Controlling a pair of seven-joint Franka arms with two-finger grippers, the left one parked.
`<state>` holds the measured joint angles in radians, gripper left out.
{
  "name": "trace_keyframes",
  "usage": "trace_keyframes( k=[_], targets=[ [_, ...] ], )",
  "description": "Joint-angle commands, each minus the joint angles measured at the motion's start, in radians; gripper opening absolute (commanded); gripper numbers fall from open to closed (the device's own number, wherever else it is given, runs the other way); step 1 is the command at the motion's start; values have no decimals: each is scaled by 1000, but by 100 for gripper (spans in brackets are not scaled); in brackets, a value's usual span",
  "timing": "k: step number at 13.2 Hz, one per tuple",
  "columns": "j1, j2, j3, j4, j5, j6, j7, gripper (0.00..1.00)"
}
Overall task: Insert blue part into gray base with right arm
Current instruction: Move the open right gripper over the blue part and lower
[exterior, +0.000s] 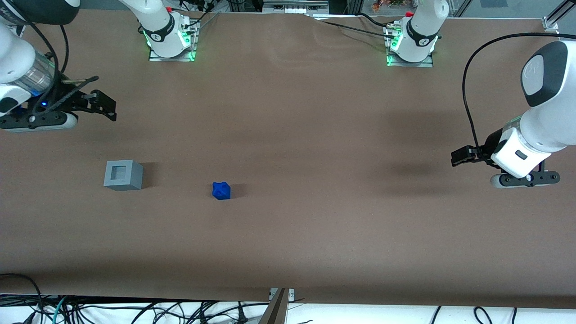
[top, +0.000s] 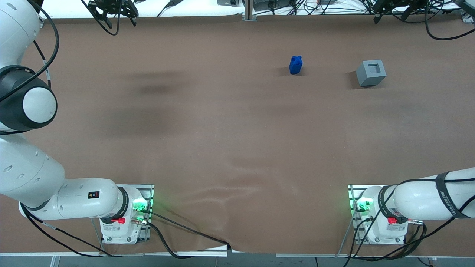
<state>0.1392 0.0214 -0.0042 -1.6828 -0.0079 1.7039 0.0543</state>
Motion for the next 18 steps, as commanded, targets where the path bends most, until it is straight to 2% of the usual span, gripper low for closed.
trace_keyframes(
  k=[1, 3, 5, 7, 10, 12, 16, 18],
  targets=[
    [10, 3, 47, -50, 5, 72, 105, 99],
    [10, 26, 73, -75, 6, 135, 136, 99],
    [13, 80, 108, -74, 45, 184, 188, 99],
    [43, 156, 142, -69, 43, 277, 258, 99],
    [102, 279, 142, -60, 36, 423, 294, 99],
    [134, 336, 142, -58, 20, 499, 363, 99],
    [134, 458, 141, -57, -26, 664, 398, 99],
    [145, 506, 139, -35, -82, 689, 455, 99]
  ],
)
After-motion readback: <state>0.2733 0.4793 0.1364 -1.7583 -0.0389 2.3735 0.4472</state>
